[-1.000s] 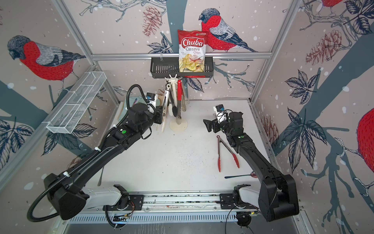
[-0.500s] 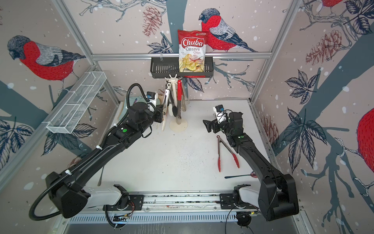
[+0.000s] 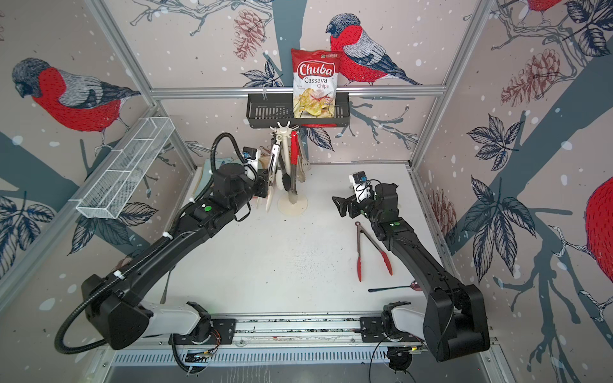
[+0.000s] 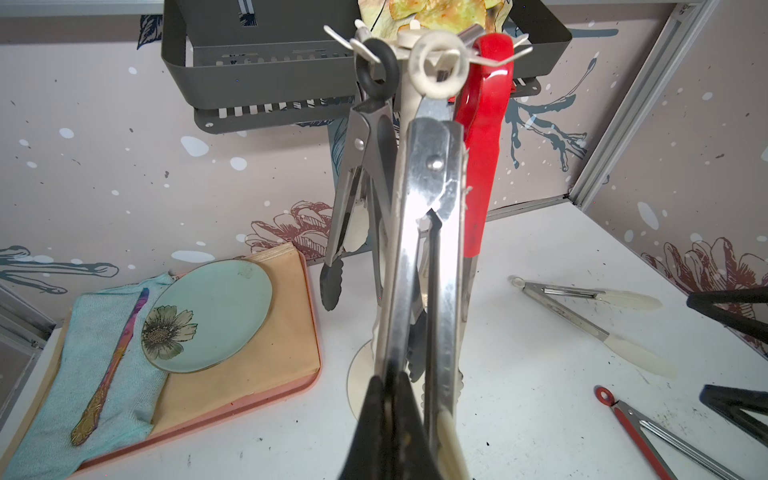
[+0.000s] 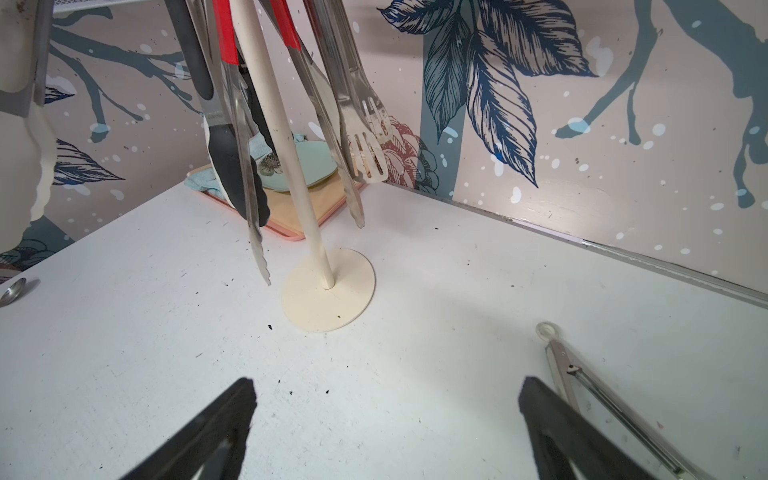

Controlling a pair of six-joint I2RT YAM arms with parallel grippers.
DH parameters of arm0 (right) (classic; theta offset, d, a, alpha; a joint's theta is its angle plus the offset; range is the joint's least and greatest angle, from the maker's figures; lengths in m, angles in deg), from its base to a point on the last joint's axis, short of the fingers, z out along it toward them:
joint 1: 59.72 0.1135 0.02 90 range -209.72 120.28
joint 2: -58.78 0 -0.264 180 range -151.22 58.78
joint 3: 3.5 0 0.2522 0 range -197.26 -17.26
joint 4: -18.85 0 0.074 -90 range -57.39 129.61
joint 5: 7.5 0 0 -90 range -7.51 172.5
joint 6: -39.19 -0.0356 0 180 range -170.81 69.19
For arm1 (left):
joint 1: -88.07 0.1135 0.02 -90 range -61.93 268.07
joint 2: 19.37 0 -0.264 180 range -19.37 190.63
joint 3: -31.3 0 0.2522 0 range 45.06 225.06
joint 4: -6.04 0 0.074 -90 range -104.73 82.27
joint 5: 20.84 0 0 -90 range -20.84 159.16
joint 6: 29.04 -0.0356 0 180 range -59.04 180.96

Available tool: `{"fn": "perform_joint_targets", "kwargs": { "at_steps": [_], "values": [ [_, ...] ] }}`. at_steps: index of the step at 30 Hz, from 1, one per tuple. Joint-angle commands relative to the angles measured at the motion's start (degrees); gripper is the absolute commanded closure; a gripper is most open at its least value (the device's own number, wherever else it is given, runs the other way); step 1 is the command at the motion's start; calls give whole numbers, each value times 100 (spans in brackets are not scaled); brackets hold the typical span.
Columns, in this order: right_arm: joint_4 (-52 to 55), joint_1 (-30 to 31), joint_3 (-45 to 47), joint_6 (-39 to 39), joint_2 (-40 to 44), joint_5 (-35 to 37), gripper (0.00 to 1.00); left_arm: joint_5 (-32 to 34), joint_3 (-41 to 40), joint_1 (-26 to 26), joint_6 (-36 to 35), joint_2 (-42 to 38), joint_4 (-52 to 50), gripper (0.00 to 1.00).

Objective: Hang food tongs on kitchen utensil racks
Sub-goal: Hang the food tongs on the rack.

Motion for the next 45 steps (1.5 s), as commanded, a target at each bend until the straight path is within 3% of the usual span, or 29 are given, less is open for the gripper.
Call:
{"fn": "perform_joint_targets", "kwargs": {
  "at_steps": [1, 8, 13, 27, 36, 45],
  "values": [
    [-127, -5, -8, 38, -12, -67, 0, -32, 35, 22, -12, 35, 395, 100],
    [-125, 0, -33, 9, -43, -58, 0, -28, -47, 31, 32, 81, 397, 100],
    [-100, -3, -70, -66, -73, -50, 0, 16, -97, 31, 68, 39, 487, 62],
    [-21, -22, -182, -230, -109, 34, 0, 156, -61, 43, 68, -75, 562, 1],
    [453, -106, -533, -725, -108, 162, 0, 38, -120, 117, 181, -398, 509, 1],
    [1718, -136, -891, -1261, 122, 518, 0, -18, -502, 203, 431, -1064, 389, 1]
  ]
}}
